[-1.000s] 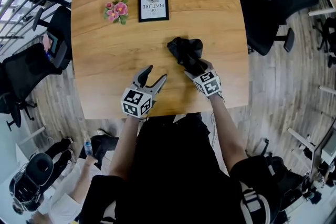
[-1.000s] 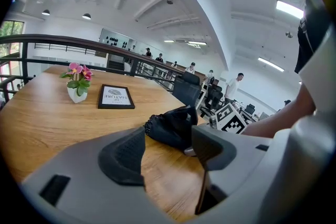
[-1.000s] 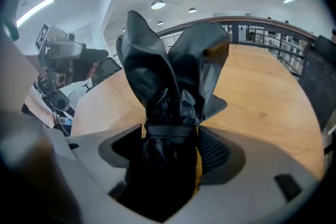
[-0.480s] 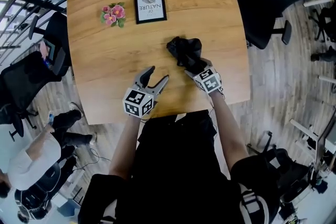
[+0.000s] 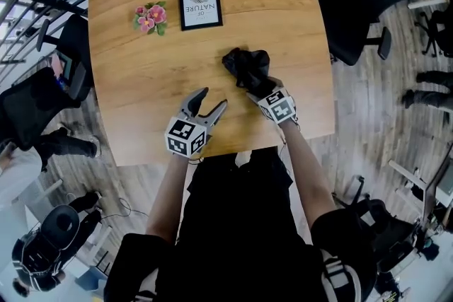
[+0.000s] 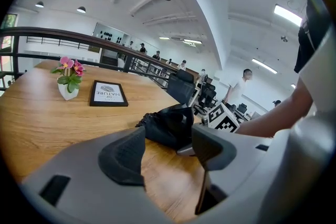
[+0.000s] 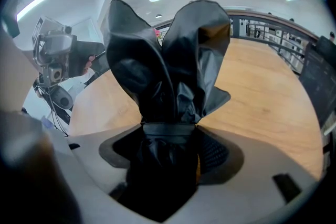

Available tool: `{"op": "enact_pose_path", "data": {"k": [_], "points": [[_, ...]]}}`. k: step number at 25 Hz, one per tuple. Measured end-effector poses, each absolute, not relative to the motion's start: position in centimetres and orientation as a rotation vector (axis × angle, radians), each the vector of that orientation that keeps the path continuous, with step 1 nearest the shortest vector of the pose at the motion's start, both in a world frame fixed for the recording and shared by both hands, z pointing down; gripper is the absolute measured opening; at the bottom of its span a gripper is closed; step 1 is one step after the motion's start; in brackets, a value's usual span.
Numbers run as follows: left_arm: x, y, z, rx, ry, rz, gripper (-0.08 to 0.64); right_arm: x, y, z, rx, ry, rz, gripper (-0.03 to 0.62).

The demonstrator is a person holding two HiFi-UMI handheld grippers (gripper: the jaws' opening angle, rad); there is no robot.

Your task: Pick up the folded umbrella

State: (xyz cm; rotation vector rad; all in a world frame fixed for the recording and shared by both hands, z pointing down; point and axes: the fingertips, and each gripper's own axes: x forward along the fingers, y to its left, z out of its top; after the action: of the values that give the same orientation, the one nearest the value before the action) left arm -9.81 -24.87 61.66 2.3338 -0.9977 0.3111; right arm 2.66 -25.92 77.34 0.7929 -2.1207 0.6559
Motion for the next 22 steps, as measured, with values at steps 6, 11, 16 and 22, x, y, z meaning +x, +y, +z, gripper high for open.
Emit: {"op": "enact_pose_path", "data": {"k": [6, 11, 16, 22], "points": [[-9.4, -24.6, 61.3, 2.34, -1.01, 0.317, 0.282, 2.7, -25.8, 77.3, 0.784, -2.124, 0.653, 0.299], [-9.5, -24.4, 60.7, 2.337, -1.039, 0.321, 0.282, 2.8, -25.9, 77.4, 0.782, -2.129, 0.649, 0.279], [-9.6, -24.0, 59.9, 2.331, -1.068, 0.317, 0.282, 2.8, -25.7, 77.0, 0.778, -2.144, 0.665, 0.273], [-9.8, -23.8, 59.2, 2.321, -1.113, 0.311, 0.282, 2.4, -25.4, 76.3, 0.732, -2.168, 0.629, 0.273]]}}
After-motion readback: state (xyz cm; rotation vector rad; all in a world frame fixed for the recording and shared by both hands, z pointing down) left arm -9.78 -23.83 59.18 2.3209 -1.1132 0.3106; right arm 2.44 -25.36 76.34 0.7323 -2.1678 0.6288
